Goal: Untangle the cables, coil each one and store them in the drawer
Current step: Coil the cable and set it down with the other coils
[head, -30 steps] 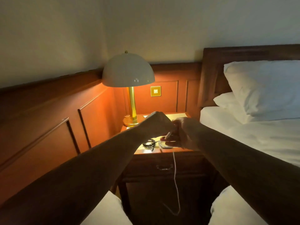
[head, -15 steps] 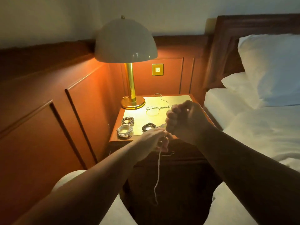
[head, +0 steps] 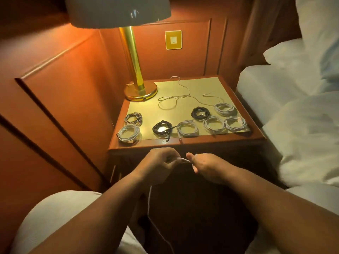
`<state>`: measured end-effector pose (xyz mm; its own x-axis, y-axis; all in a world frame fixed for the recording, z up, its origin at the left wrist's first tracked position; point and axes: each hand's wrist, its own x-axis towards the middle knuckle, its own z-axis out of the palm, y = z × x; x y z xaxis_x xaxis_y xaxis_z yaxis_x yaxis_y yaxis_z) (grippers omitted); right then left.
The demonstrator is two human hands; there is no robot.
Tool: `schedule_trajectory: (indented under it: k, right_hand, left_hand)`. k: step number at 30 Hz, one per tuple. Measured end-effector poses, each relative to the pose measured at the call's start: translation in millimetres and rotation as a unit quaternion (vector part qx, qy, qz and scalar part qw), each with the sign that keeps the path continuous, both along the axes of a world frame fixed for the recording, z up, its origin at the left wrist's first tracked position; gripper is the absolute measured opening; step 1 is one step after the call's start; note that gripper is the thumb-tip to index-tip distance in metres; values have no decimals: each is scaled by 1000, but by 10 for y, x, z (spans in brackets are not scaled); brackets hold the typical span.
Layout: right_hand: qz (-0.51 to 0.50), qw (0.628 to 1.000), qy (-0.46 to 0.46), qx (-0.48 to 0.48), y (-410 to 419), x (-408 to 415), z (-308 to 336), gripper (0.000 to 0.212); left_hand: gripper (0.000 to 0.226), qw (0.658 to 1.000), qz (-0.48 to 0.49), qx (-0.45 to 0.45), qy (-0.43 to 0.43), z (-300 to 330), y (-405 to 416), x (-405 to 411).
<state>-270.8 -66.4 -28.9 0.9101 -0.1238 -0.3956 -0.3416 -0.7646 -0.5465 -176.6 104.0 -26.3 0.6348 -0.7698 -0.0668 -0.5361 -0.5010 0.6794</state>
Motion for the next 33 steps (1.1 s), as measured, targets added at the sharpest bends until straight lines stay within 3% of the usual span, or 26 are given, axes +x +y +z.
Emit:
schedule_trajectory:
  k: [2, 5, 7, 8, 11, 13, 16, 19, 21, 23, 25, 27, 28, 31, 33]
  right_hand:
    - [-52, 964, 68, 251, 63, 29, -15, 62]
    - [-79, 811, 95, 571, 33, 81, 44, 63]
    - [-61, 731, 60, 677, -22, 145, 57, 60]
    - [-58, 710, 40, 701, -51, 176, 59, 60]
    - [-61, 687, -16, 724, -136, 267, 29, 54]
    - [-58, 696, -65, 713, -170, 326, 62, 52]
    - [-66, 762, -162, 624, -226, 432, 93, 48]
    - [4, 882, -256, 394, -252, 493, 84, 46]
    - [73, 954, -235, 174, -217, 524, 87, 47]
    - [101, 976, -185, -63, -185, 519, 61, 42]
    - [74, 967, -172, -172, -142, 506, 40, 30]
    - [31, 981, -122, -149, -123, 493, 49, 28]
    - [16, 990, -83, -116, -121, 486, 53, 28]
    - [9, 1000, -14, -21, -66, 482, 131, 36]
    - [-38, 990, 32, 130, -41, 448, 176, 52]
  left_hand:
    - [9, 998, 38, -53, 9, -94, -32, 67]
    - [14, 950, 78, -181, 241, -69, -147, 77]
    - [21, 896, 72, -211, 384, -29, -246, 9]
    - [27, 875, 69, -213, 430, -29, -286, -31]
    - [32, 840, 106, -221, 484, -125, -397, -96]
    - [23, 853, 135, -200, 462, -210, -434, -77]
    - [16, 869, 100, -151, 460, -269, -423, -2]
    - [18, 893, 71, -88, 436, -290, -396, 74]
    - [19, 901, 73, -61, 423, -271, -385, 98]
    - [22, 934, 69, -10, 350, -260, -374, 134]
    - [19, 975, 47, 55, 208, -233, -319, 189]
    - [15, 993, 30, 74, 90, -187, -261, 232]
    - [17, 995, 34, 57, 74, -153, -241, 246]
    - [14, 997, 39, -21, 63, -72, -179, 292]
    - [11, 988, 45, -91, 113, -34, -150, 313]
